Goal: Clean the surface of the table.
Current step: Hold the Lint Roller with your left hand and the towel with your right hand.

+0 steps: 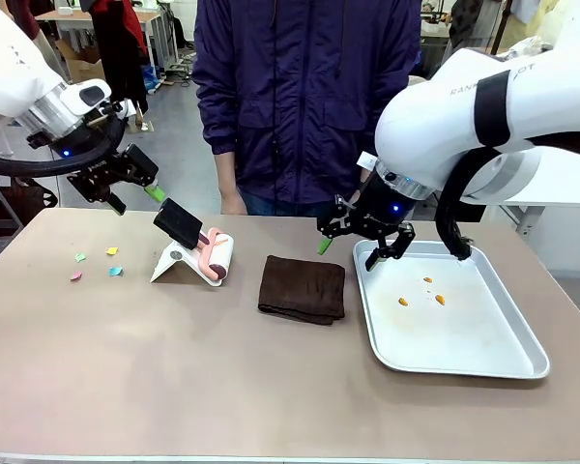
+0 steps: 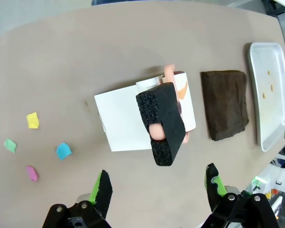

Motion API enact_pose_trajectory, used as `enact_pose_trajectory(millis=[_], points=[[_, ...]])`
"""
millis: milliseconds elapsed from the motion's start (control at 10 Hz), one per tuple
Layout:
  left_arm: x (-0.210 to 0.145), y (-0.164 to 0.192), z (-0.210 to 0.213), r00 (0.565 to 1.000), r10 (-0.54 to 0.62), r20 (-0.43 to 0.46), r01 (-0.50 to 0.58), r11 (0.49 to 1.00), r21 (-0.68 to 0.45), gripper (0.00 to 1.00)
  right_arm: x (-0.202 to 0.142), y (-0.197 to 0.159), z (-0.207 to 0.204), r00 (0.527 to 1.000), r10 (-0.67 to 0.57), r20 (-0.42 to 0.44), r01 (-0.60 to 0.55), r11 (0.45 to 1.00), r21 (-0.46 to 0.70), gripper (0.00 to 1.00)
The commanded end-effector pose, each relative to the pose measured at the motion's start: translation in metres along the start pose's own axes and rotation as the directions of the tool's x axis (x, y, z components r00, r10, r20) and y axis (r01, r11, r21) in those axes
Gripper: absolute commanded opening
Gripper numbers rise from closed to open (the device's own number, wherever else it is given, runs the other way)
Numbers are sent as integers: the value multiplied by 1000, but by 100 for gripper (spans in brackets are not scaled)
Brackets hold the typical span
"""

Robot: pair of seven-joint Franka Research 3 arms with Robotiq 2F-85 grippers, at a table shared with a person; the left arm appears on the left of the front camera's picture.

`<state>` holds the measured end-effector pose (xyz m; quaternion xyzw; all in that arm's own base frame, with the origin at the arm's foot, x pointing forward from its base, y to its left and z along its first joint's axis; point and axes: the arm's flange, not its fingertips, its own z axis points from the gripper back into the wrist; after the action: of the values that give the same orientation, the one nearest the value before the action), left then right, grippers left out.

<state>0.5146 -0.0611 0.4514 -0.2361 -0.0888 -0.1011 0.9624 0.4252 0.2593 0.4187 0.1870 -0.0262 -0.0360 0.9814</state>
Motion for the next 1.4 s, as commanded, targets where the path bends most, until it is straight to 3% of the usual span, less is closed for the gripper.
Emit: enact_pose_trajectory(millis=[0, 100, 200, 300, 400, 900, 1300], points=[[-2, 1, -1, 1000, -20, 8, 20, 1000, 9, 100, -3, 0, 4, 1000, 5, -4, -5, 1000, 1, 100], [0, 0, 0, 1000, 0, 0, 0, 1000, 0, 100, 0, 0, 0, 1000, 0, 0, 0, 1000, 0, 100], [6, 0, -8, 999, 23, 32, -22, 999, -46, 100, 13, 19, -13, 1000, -16, -1, 16, 994, -111, 100], [9, 7, -18, 999, 34, 31, -29, 988, -149, 100, 29, 33, -29, 999, 25, -37, -30, 989, -142, 100], [8, 16, -25, 998, 62, 29, -55, 978, -201, 100, 42, 39, -47, 999, -3, -49, -6, 982, -188, 100], [13, 38, -51, 992, 126, -8, -123, 952, -281, 100, 73, 61, -109, 1000, 1, -26, -8, 957, -291, 100], [23, 34, -68, 992, 113, -59, -125, 949, -290, 100, 84, 55, -137, 995, -61, -80, 29, 937, -347, 100]])
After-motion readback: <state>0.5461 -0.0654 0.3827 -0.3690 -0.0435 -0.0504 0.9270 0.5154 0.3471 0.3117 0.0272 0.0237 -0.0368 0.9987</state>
